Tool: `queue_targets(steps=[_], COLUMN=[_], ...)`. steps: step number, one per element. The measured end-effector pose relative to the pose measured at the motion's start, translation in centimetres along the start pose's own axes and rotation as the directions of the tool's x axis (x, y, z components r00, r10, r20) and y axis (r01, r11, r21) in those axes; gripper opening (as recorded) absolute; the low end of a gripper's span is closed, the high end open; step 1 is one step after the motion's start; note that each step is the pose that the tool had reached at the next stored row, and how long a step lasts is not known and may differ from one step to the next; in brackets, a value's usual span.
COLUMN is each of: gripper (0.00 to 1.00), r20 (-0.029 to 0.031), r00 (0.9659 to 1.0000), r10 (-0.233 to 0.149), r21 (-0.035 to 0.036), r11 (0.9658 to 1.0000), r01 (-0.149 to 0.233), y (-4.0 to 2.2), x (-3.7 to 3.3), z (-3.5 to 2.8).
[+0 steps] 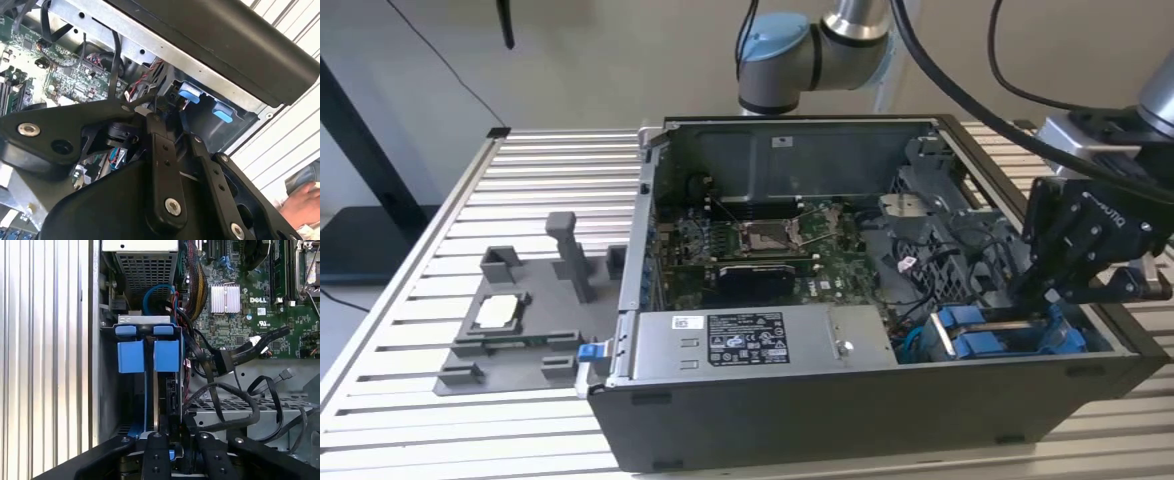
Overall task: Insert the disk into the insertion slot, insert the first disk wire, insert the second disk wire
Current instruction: 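Insert the first disk wire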
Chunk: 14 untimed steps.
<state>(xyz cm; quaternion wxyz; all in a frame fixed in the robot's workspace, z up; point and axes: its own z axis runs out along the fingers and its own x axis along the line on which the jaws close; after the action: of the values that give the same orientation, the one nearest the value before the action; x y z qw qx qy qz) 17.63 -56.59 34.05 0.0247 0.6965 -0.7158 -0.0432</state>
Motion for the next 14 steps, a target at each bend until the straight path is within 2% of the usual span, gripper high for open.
queue_targets(steps=[8, 14], gripper=[0.26, 0.26], r20=[0.0001, 0.0003], r00=[1.0, 1.0], r10=[0.0, 0.0], r21=[0.0014, 0.004], r11=[1.0, 1.0], r01=[0.0, 0.0], y=[0.37, 0.68], x=[-0.16, -0.27], z=[-1.92, -3.03])
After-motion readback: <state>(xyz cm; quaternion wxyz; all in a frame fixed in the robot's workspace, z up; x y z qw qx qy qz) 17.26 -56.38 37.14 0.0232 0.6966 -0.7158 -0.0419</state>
